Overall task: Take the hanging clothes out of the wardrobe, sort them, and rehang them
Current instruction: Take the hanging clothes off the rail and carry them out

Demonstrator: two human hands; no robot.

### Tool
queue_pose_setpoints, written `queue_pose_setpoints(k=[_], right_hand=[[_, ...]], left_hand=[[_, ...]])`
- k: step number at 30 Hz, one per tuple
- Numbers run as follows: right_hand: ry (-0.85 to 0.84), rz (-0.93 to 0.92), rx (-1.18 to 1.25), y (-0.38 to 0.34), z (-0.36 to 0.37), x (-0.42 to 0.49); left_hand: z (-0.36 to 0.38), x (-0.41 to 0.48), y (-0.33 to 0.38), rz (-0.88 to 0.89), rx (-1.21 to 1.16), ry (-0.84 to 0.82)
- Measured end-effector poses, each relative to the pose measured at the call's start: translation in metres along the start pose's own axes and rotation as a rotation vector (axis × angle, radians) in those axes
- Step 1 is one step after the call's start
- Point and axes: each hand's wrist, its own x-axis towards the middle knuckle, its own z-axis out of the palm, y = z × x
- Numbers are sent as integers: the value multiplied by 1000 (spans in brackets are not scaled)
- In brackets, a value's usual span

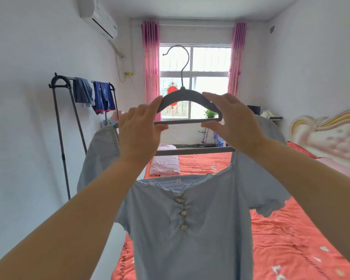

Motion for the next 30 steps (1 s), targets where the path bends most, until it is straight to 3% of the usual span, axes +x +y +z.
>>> queue_pose_setpoints(k=[21, 30], right_hand=[[-87, 128, 13, 197, 170, 50], [-147, 183, 55, 234, 248, 71]], left_hand=[[260, 50, -35, 19, -1, -89], [334, 53, -76, -29, 3, -156]])
